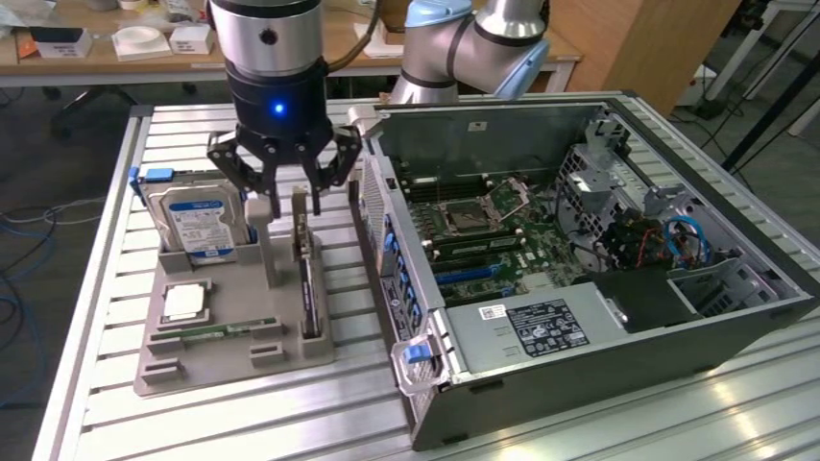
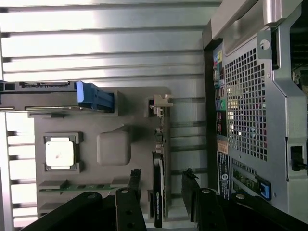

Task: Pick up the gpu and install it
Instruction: 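Pick up the gpu and move the gpu toward the slot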

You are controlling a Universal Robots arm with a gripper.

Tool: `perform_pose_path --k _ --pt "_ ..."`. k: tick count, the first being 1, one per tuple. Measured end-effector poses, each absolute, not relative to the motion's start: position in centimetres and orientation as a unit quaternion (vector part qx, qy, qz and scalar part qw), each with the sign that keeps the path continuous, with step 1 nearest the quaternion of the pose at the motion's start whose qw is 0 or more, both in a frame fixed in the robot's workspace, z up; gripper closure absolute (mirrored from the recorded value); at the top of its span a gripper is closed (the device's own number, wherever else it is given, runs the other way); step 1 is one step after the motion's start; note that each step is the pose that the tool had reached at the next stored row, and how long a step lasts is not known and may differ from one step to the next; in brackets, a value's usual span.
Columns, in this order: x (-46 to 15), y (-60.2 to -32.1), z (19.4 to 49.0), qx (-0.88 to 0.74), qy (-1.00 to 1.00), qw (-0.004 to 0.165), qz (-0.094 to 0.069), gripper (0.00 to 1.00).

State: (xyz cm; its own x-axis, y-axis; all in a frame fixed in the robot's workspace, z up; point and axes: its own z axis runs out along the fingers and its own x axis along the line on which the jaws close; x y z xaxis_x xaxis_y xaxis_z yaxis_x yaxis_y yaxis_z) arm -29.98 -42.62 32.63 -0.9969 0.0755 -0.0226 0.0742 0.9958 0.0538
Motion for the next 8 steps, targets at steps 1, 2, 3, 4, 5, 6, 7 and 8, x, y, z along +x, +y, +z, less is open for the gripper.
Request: perform_pose_path --k 1,2,3,4,5,6,7,8 --pt "-29.95 -42.63 32.57 0.037 0.999 0.012 0.026 0.53" --pt "-29.93 -42.64 32.53 0.037 0.999 0.012 0.026 0.53" --pt "-29.9 -42.65 32.48 0.037 0.999 0.012 0.026 0.53" --pt "-29.87 -42.66 32.43 0.037 0.999 0.012 0.026 0.53" --pt "-29.85 -42.67 32.39 0.037 0.999 0.012 0.026 0.53" --pt "-29.82 -42.69 32.34 0.037 0.999 0.012 0.026 0.53" --pt "-29.79 -42.7 32.3 0.037 0.999 0.012 0.027 0.53" --pt "-29.77 -42.71 32.25 0.037 0.999 0.012 0.026 0.53"
